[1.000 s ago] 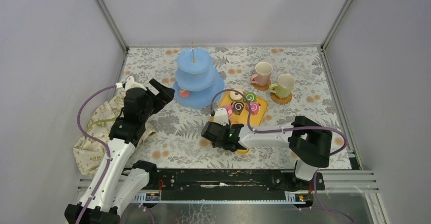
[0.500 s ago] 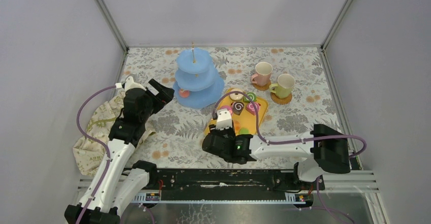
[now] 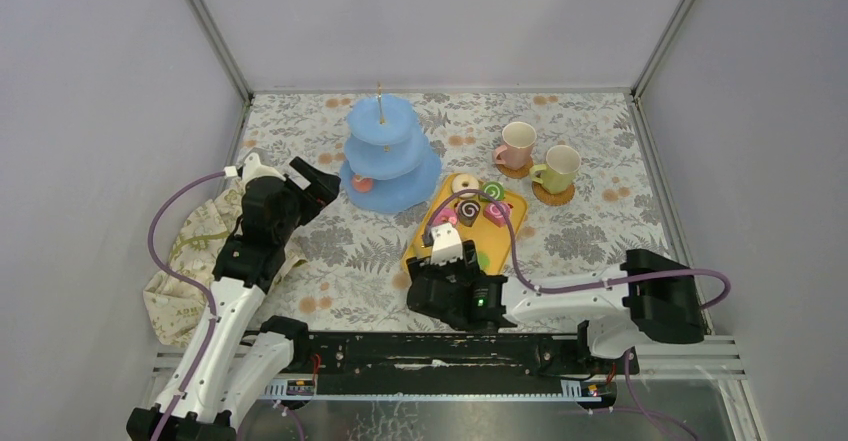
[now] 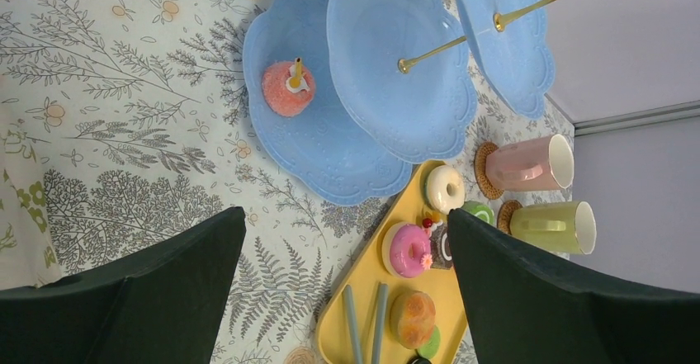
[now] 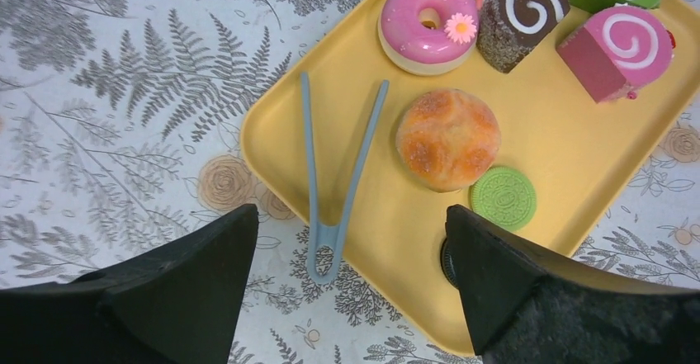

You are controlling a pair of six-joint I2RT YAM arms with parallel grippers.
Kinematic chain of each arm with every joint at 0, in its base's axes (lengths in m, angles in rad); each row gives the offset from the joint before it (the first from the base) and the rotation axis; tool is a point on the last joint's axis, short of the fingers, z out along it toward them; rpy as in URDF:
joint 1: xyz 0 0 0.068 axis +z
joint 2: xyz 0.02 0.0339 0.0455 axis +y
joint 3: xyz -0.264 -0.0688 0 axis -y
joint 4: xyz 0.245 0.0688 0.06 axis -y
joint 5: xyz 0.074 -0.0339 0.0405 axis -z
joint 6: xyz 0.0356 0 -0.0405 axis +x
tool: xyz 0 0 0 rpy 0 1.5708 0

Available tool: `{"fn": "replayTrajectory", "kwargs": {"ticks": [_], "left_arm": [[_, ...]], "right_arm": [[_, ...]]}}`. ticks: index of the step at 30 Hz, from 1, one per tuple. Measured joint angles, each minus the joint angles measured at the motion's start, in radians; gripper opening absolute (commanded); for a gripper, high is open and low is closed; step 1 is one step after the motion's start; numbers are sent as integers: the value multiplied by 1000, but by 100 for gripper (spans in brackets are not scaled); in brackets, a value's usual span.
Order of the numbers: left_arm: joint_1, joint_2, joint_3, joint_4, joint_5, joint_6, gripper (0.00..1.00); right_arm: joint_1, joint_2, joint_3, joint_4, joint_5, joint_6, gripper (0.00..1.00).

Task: Serve the afternoon tea
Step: Adjust the clamp on the tray.

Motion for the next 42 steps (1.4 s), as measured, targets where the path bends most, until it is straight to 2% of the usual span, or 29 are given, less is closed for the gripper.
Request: {"fn": "replayTrajectory", "kwargs": {"ticks": [2,5,7,13,42], "left_arm": [[0,-1,-2,0,-3,-1,100],[0,-4,-5,1,-8,-4,100],[0,-8,-8,5,-10,-4,100],[0,-6,-8,6,-14,-3,100],[0,-20,-13,6,-18,-3,100]], "right_arm": [[14,37,7,-5,24,4,87],[43,124,32,-18,55,14,78],[53,170,41,-19,61,24,77],[58,198,41,-8,61,44,71],[9,222,-23,120,-53,64,66]]}}
